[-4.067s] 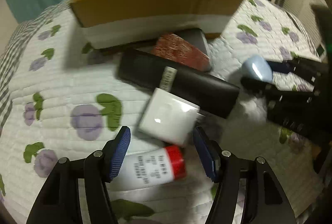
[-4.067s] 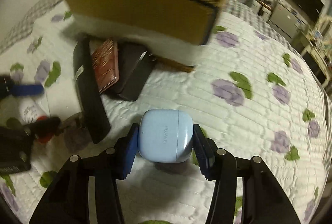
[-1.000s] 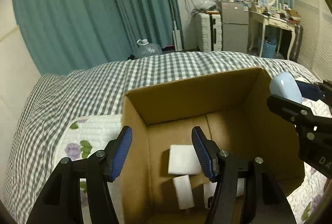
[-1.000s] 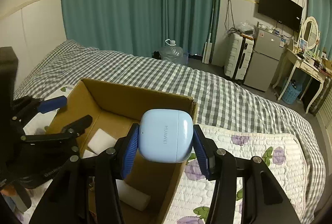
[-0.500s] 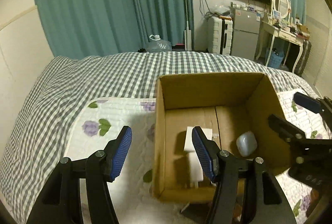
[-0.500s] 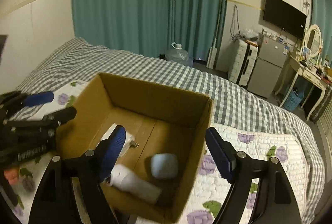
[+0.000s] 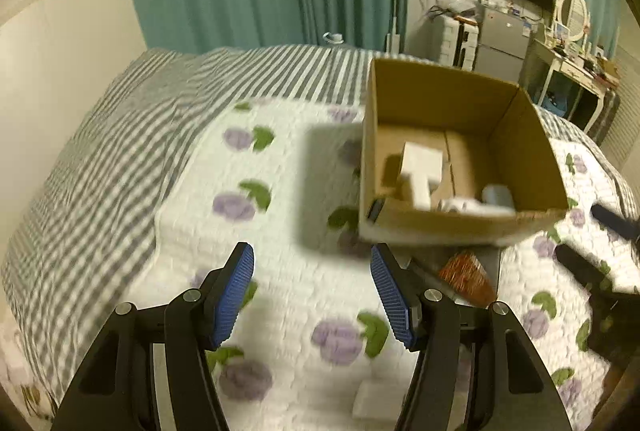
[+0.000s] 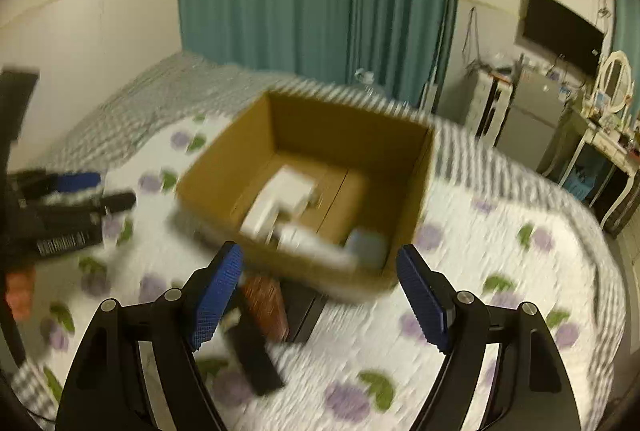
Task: Organize rigid objects
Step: 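Grasp the white-and-red tube with the right tool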
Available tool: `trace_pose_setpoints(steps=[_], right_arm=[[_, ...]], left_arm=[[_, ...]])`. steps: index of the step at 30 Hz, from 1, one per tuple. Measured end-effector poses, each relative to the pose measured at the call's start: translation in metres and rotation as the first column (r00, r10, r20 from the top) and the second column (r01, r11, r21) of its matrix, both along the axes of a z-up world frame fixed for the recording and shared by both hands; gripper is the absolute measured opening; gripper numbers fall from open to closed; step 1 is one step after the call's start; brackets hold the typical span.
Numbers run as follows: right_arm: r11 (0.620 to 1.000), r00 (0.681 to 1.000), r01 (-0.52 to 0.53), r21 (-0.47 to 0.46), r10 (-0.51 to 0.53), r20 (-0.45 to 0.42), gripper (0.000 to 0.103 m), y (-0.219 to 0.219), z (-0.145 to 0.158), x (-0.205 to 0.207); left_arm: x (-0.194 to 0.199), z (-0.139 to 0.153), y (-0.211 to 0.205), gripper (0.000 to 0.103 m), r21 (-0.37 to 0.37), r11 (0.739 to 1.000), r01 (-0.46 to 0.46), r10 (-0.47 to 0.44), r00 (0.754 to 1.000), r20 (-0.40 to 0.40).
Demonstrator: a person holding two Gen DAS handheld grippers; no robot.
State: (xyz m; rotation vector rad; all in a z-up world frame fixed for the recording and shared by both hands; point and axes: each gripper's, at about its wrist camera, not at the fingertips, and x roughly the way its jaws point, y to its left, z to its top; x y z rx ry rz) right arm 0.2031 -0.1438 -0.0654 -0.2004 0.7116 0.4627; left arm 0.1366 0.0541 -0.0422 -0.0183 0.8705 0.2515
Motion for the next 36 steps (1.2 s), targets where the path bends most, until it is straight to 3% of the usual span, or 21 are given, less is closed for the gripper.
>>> trace_pose_setpoints(steps=[6, 16, 21, 27, 32, 36], right_arm=[[0.998, 0.996, -0.019, -0.066, 0.013, -0.089, 0.079, -0.002, -0.044, -0.037], [0.998, 0.988, 0.047, -0.04, -0.052, -0.143, 0.079, -0.025, -0.061, -0.073], [0.998, 0.987, 0.046, -0.05, -0.053, -0.15, 0.079, -0.021, -0.069, -0.075], [0.989, 0.98, -0.144, -0.034, 0.137, -0.147, 0.079, 0.013, -0.072, -0.077], [0.943, 0.925, -0.327, -0.052, 0.309, -0.219, 0.075, 0.067, -0.095, -0.074], [0.914, 0.883, -0.4, -0.06, 0.367, -0.293, 0.07, 0.096, -0.12, -0.07]], left_arm=[[-0.031, -0.03, -0.005, 0.064, -0.042, 0.999, 0.01, -0.012, 0.999, -0.053], [-0.075, -0.07, -0.057, 0.064, -0.099, 0.983, 0.157, -0.172, 0.969, -0.179], [-0.078, -0.084, -0.06, 0.064, -0.095, 0.985, 0.145, -0.163, 0.962, -0.218], [-0.078, -0.08, -0.024, 0.064, -0.062, 0.997, 0.042, -0.054, 0.973, -0.224], [-0.077, -0.078, 0.009, 0.064, -0.033, 0.999, -0.04, 0.032, 0.977, -0.213], [-0.074, -0.082, 0.022, 0.064, -0.04, 0.997, -0.073, 0.062, 0.974, -0.219]])
